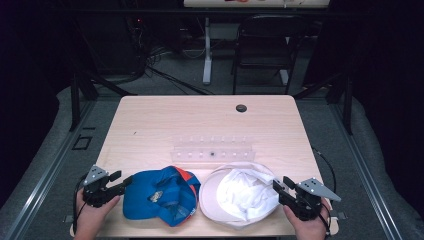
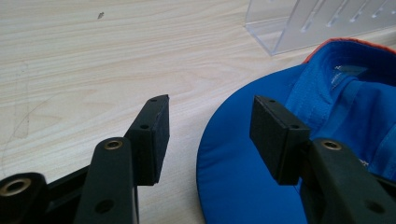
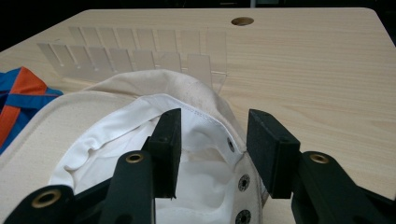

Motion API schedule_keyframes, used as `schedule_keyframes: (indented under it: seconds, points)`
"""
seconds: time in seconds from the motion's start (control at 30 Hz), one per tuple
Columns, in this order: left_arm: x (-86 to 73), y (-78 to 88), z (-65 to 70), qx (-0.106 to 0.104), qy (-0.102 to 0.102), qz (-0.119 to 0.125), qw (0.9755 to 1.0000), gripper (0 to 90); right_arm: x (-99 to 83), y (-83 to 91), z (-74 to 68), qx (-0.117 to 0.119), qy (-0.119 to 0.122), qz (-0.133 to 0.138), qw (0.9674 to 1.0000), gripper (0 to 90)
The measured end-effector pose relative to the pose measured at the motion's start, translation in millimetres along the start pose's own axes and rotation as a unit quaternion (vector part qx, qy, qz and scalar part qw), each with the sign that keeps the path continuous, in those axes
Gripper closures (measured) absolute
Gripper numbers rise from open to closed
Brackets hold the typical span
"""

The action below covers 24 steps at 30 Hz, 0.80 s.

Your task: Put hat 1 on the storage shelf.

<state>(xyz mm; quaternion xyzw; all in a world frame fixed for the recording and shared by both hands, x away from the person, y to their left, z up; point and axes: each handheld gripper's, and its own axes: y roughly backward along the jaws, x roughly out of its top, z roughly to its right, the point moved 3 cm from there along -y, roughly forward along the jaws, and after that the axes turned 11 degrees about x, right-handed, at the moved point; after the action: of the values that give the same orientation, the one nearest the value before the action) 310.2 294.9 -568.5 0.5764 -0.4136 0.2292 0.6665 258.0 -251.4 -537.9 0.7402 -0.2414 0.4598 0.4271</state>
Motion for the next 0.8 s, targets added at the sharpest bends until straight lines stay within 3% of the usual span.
schedule_keyframes:
  seconds: [0.07, 0.1, 0.2, 0.3, 0.37, 0.43, 0.47, 0.5, 0.57, 0.6, 0.63, 0.67, 0.7, 0.73, 0.77, 0.8]
  points:
    - [0.0, 1.0, -0.1, -0.005, -0.001, 0.0, 1.0, 47.9, 2.7, -0.6, -1.8, -0.01, 0.007, -0.007, 0.9999, 55.8]
    - [0.0, 2.0, 1.4, -0.022, 0.007, 0.008, 0.9997, 48.5, 4.1, -1.0, -2.7, -0.01, 0.009, -0.01, 0.9999, 55.8]
    - [-0.1, 2.6, 3.8, -0.024, 0.01, 0.01, 0.9996, 50.0, 7.2, -1.9, -4.5, -0.009, 0.005, -0.02, 0.9997, 54.8]
    - [-1.2, 3.0, 6.8, -0.028, 0.005, 0.009, 0.9995, 52.2, 15.8, -2.5, -4.0, -0.012, -0.003, -0.058, 0.9982, 52.5]
    - [-2.6, 2.3, 8.9, -0.03, -0.002, 0.004, 0.9996, 52.1, 20.3, -2.4, -2.6, -0.014, -0.011, -0.065, 0.9977, 52.5]
    - [-3.6, 1.3, 10.4, -0.035, -0.005, -0.004, 0.9994, 52.0, 32.8, -1.2, 2.4, -0.006, -0.035, -0.105, 0.9938, 52.4]
    - [-3.6, 1.3, 10.4, -0.035, -0.005, -0.004, 0.9994, 52.0, 32.8, -1.2, 2.4, -0.006, -0.035, -0.105, 0.9938, 52.4]
    - [-3.2, 1.6, 10.8, -0.036, -0.004, -0.002, 0.9994, 52.0, 39.3, -1.0, 6.1, -0.012, -0.034, -0.141, 0.9894, 52.2]
    - [-2.9, 2.0, 10.0, -0.033, -0.003, -0.003, 0.9995, 51.9, 43.9, -1.7, 9.7, -0.024, -0.032, -0.173, 0.9841, 52.1]
    - [-2.9, 2.0, 10.0, -0.033, -0.003, -0.003, 0.9995, 51.8, 43.9, -1.7, 9.7, -0.024, -0.032, -0.173, 0.9841, 52.1]
    - [-3.0, 1.3, 9.2, -0.03, 0.0, -0.004, 0.9995, 51.8, 48.1, -2.1, 12.4, -0.022, -0.044, -0.199, 0.9787, 51.3]
    - [-3.0, 1.3, 9.2, -0.03, 0.0, -0.004, 0.9995, 51.7, 48.1, -2.1, 12.4, -0.022, -0.044, -0.199, 0.9787, 51.3]
    - [-3.4, 1.0, 8.3, -0.03, 0.002, -0.006, 0.9995, 51.6, 51.4, -3.4, 14.7, -0.008, -0.055, -0.218, 0.9743, 50.6]
    - [-3.4, 1.0, 8.3, -0.03, 0.002, -0.006, 0.9995, 51.6, 51.4, -3.4, 14.7, -0.008, -0.055, -0.218, 0.9743, 50.6]
    - [-3.8, 0.9, 8.0, -0.031, 0.007, -0.006, 0.9995, 51.5, 53.4, -5.1, 16.5, -0.006, -0.059, -0.237, 0.9696, 51.1]
    - [-3.8, 0.9, 8.0, -0.031, 0.007, -0.006, 0.9995, 51.4, 53.4, -5.1, 16.5, -0.006, -0.059, -0.237, 0.9696, 51.1]
